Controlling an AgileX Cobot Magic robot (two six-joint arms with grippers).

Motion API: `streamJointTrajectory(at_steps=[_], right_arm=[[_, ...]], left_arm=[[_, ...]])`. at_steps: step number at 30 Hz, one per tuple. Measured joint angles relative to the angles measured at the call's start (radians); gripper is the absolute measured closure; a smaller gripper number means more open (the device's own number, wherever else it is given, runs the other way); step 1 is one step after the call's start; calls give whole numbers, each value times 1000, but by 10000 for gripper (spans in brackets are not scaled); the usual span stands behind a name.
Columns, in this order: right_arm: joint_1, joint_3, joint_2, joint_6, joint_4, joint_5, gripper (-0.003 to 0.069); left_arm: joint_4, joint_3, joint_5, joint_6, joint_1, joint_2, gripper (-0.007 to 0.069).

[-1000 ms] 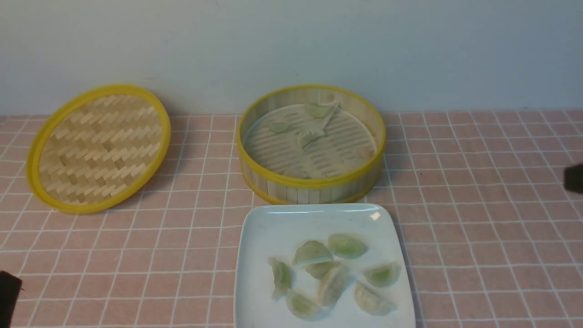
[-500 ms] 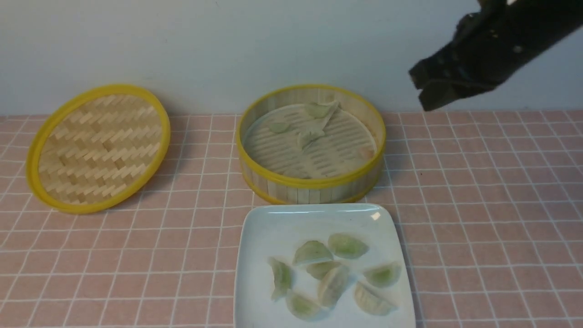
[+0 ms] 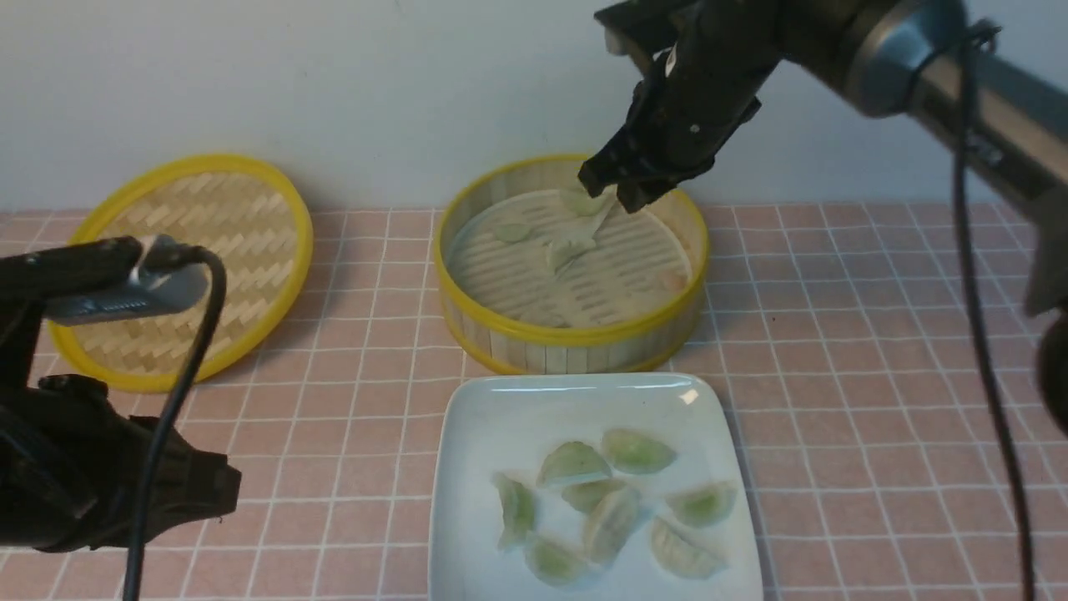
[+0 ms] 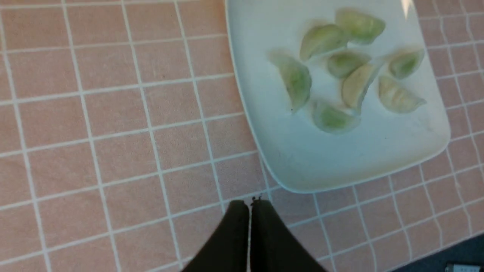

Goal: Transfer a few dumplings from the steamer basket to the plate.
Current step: Use the right arm to grab a dumpling from inside the steamer

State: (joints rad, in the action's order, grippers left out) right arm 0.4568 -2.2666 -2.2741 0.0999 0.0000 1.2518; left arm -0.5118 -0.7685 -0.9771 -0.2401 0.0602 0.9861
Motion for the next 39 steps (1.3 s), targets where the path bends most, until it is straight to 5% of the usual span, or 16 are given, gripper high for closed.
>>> streamJointTrajectory(at_steps=[8,16,20,22,24,35,39], right_arm=[[0,-68,-174,-25,-118,-7,316],[0,-71,-236,-82,-182,-16,276],[0,-72,-240,-92,-153,-16,306],[-1,-80,-242,-84,-117,-11,458],[-1,-101,-242,-71,-96,-2,512],[0,-187,-112,-68,-6,0,505],[7,35,124,-43,158,-3,505]], left_arm=[[10,-2,-12,-11,0,12,631],[28,-2,-16,-15,0,12,631],[29,-2,-16,-15,0,12,631],[29,-2,-17,-16,0,12,631],[29,-2,-17,-17,0,12,631],[30,-2,-18,-17,0,12,631],[30,-2,-18,-17,0,12,631]])
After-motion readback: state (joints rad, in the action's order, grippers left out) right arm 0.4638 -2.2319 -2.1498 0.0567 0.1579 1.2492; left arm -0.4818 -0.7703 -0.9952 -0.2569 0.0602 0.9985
